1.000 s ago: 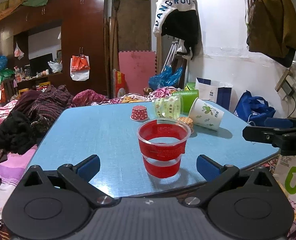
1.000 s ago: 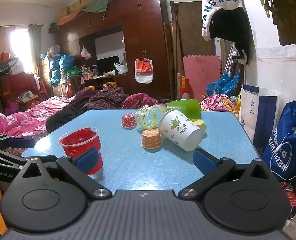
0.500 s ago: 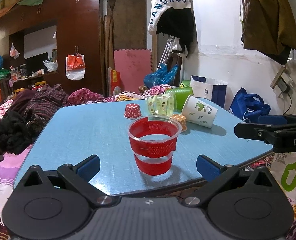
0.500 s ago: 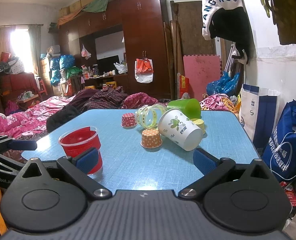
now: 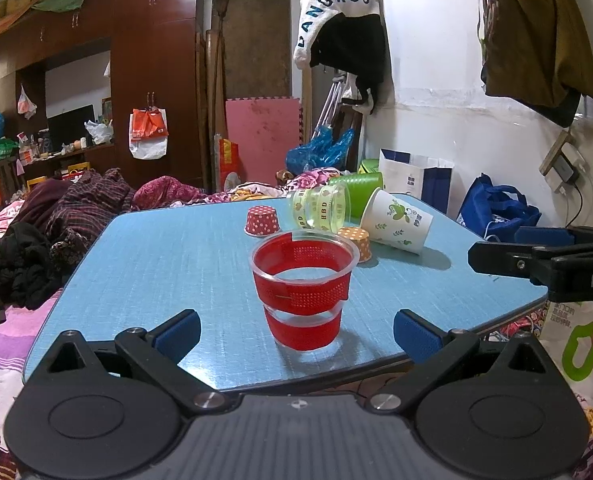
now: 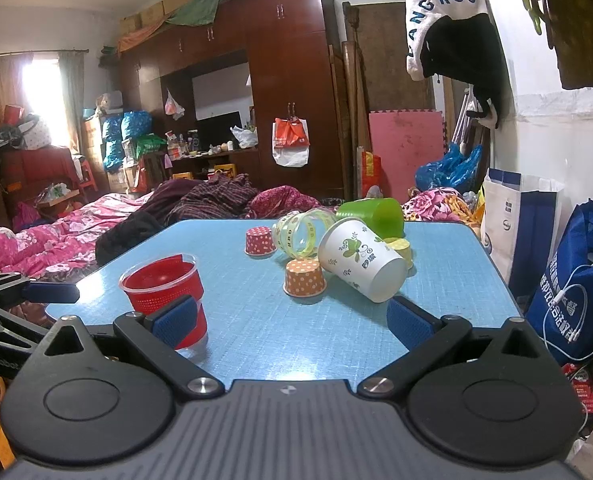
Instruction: Flip cup upright
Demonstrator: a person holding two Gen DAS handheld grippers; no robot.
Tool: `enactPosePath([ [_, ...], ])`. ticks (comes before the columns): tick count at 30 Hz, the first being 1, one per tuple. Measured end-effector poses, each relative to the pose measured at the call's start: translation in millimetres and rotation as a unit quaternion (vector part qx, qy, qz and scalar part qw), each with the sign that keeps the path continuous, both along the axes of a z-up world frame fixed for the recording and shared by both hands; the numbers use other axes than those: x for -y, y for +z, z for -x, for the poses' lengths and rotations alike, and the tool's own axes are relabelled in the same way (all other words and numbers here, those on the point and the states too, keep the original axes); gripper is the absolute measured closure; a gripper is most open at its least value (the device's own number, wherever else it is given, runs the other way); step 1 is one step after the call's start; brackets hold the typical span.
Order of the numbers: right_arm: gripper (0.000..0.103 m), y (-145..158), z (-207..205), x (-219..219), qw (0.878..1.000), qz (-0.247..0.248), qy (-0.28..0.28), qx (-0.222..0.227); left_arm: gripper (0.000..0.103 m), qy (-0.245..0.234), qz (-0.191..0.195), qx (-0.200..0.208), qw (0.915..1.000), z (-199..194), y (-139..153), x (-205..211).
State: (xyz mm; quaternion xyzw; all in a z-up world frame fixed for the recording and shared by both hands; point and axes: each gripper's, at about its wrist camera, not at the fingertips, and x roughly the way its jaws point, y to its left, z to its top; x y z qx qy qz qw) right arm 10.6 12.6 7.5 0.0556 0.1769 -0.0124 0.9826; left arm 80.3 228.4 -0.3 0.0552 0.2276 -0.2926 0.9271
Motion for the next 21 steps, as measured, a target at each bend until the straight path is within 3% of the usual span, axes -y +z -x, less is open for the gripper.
enactPosePath([
  [21, 0.001, -1.5, -1.4, 1.0, 1.000, -0.001, 0.004, -0.002, 0.000, -0.002, 0.000, -0.003, 1.0000, 0.6, -0.7, 1.3],
])
